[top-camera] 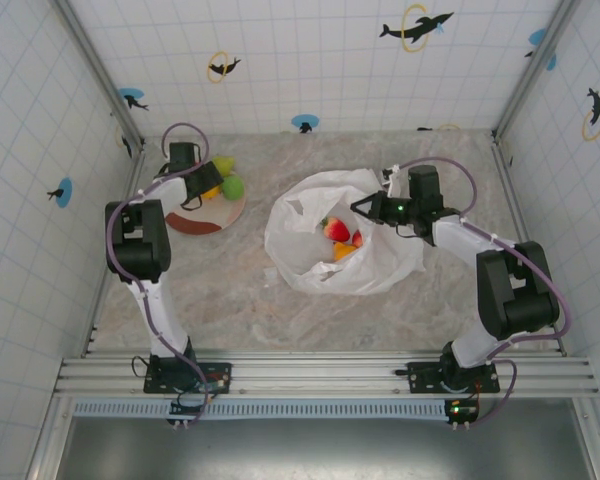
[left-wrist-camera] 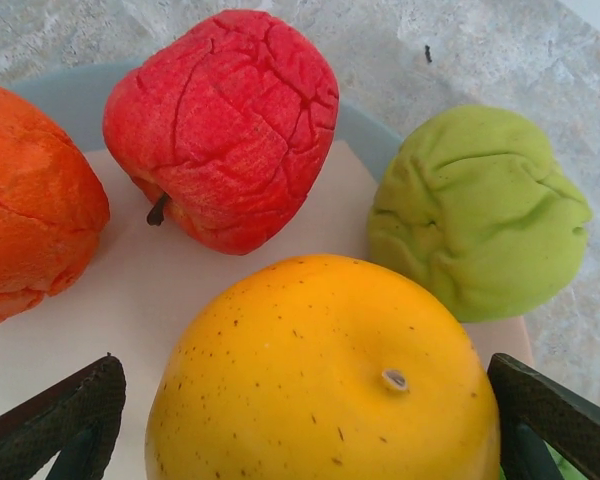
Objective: Place the fruits into the plastic bag
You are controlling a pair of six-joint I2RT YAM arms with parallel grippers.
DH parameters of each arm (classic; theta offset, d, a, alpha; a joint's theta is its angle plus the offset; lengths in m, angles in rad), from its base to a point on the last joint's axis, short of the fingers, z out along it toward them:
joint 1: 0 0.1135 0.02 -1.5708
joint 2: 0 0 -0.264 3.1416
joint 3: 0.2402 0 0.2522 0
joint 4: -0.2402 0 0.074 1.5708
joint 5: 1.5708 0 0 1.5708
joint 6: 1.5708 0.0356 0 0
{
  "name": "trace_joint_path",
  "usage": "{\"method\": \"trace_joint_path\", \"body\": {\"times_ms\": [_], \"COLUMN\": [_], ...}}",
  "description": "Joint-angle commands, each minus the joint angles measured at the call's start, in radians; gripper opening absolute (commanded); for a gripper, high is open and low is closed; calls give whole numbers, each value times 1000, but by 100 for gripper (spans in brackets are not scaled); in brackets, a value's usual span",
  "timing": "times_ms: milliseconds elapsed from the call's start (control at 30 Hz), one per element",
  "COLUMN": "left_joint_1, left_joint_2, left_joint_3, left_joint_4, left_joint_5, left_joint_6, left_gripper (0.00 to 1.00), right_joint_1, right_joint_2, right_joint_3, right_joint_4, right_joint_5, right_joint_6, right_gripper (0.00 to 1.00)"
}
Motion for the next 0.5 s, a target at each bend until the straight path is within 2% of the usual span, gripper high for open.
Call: {"method": "trace_joint_path", "body": {"times_ms": [0,267,467], "left_joint_1": [5,5,5], "left_joint_2": [24,30,-46], "left_joint_3": [33,31,-56], "left_joint_4": [-27,-27,18], "left_joint_5": [-2,8,6], "left_joint_6": [27,26,7], "left_gripper": [92,84,80], "right_joint_1": [-9,-16,-16], "right_joint_2": [-15,-22,-19], "right_joint_3": [5,-2,-3], "right_joint_4": [5,5,6], "right_joint_5": [-9,-8,-10], "right_joint_6": [-10,-11,-10], "right_gripper": [0,0,0]}}
